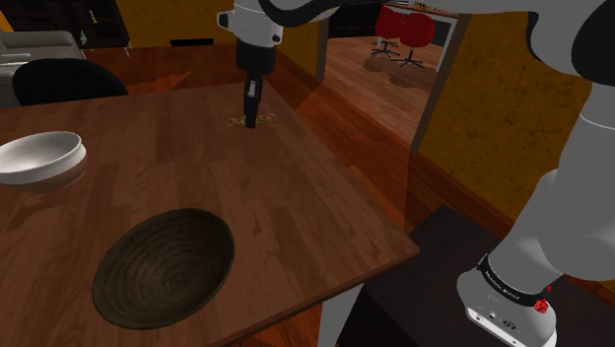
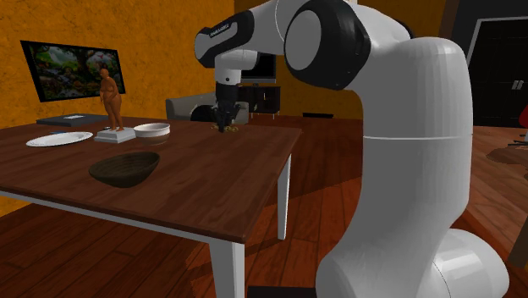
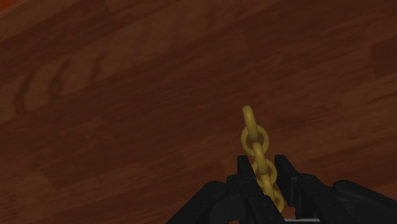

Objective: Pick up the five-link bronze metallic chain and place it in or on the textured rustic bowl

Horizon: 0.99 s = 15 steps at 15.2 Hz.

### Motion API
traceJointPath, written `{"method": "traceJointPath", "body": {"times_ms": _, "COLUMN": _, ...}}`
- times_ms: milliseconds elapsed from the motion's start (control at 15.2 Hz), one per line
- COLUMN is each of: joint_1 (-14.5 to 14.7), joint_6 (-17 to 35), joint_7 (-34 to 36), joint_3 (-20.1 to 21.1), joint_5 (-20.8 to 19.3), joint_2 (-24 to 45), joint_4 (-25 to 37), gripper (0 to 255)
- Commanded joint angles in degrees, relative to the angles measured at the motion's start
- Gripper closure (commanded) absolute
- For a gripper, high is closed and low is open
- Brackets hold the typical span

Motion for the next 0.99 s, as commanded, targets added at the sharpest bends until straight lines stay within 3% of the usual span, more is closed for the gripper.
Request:
{"method": "traceJointPath", "body": {"times_ms": 0, "joint_1": 0.08, "joint_6": -1.68, "joint_7": 0.14, "joint_3": 0.04, "joint_5": -0.04, "joint_2": 0.05, "joint_4": 1.70, "gripper": 255}}
{"method": "traceJointPath", "body": {"times_ms": 264, "joint_1": 0.26, "joint_6": -4.75, "joint_7": 0.37, "joint_3": 0.09, "joint_5": -0.23, "joint_2": 0.56, "joint_4": 5.27, "gripper": 255}}
{"method": "traceJointPath", "body": {"times_ms": 924, "joint_1": 8.43, "joint_6": -4.12, "joint_7": 13.23, "joint_3": 4.50, "joint_5": -3.12, "joint_2": 0.04, "joint_4": 4.47, "gripper": 255}}
